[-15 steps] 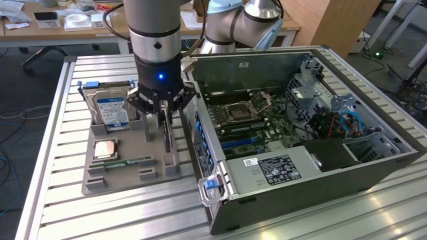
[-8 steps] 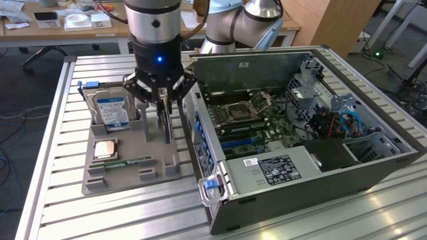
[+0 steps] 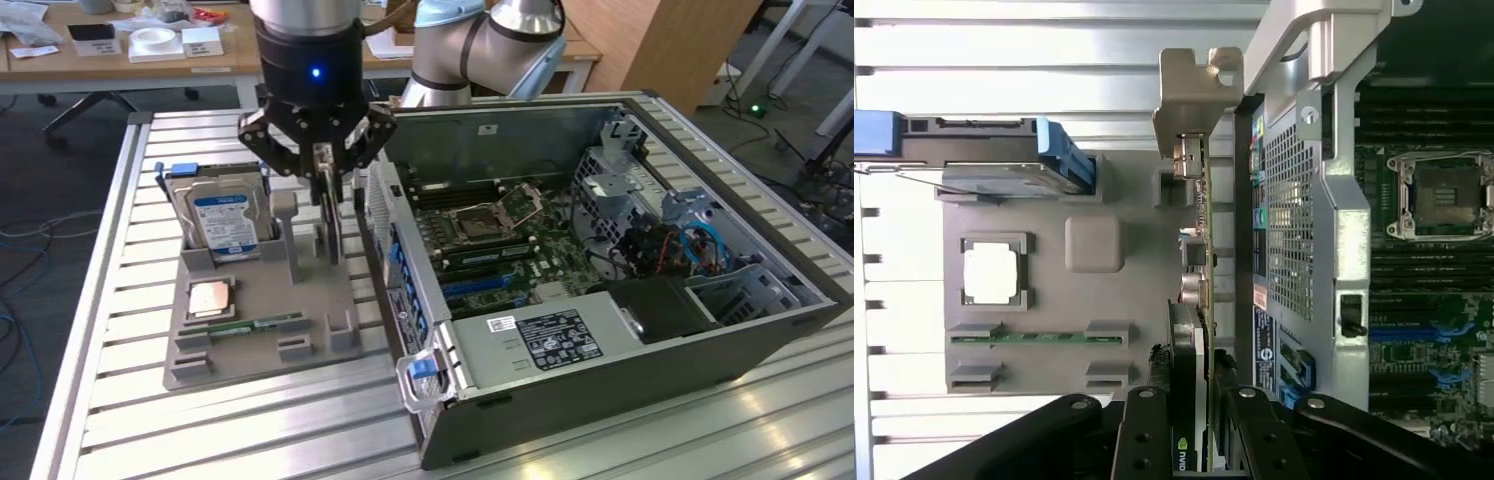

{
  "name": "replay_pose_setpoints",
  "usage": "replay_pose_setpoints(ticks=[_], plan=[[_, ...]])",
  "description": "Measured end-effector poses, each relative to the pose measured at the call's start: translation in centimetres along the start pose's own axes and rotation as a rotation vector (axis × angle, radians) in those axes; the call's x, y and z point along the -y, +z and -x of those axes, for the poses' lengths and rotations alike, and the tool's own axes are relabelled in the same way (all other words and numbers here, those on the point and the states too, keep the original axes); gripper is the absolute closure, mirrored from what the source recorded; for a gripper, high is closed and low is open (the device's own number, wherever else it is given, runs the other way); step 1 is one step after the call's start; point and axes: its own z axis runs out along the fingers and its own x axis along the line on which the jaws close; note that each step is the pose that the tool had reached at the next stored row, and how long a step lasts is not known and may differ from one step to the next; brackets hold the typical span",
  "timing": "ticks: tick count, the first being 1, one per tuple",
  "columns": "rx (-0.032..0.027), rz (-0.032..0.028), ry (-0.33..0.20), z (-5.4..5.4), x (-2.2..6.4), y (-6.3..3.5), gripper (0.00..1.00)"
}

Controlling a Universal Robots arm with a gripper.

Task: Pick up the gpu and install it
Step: 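Pick up the gpu and move the gpu toward the slot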

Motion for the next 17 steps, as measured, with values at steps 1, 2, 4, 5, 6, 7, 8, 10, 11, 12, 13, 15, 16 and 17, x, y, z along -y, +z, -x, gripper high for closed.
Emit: replay_pose_setpoints(ticks=[1, 2, 4, 5, 6, 7, 8, 10, 11, 12, 13, 15, 16, 17], plan=[[0.0, 0.0, 0.0, 0.0, -0.02, -0.45, 0.73], [0.0, 0.0, 0.0, 0.0, -0.04, -0.9, 0.73], [0.0001, 0.0001, 0.0, 0.0, -0.08, -1.79, 0.73], [0.0, 0.0, 0.0, 0.1, -0.1, -2.25, 0.73], [0.0, 0.0, 0.0, 0.1, -0.12, -2.71, 0.73], [0.0, 0.0, 0.0, 0.1, -0.14, -3.16, 0.73], [0.0001, 0.0, 0.0, 0.1, -0.16, -3.6, 0.73], [0.0, 0.0, 0.0, 0.1, -0.2, -4.51, 0.73], [0.0, 0.0, 0.0, 0.1, -0.22, -4.89, 0.73], [0.0, 0.0, 0.0, 0.1, -0.24, -5.23, 0.73], [-0.0001, 0.0, 0.0, 0.1, -0.25, -5.52, 0.73], [0.0, 0.0001, 0.0, 0.1, -0.26, -5.83, 0.73], [0.0001, 0.0001, 0.0, 0.1, -0.27, -5.91, 0.73], [0.0002, 0.0002, 0.0, 0.1, -0.26, -5.93, 0.73]])
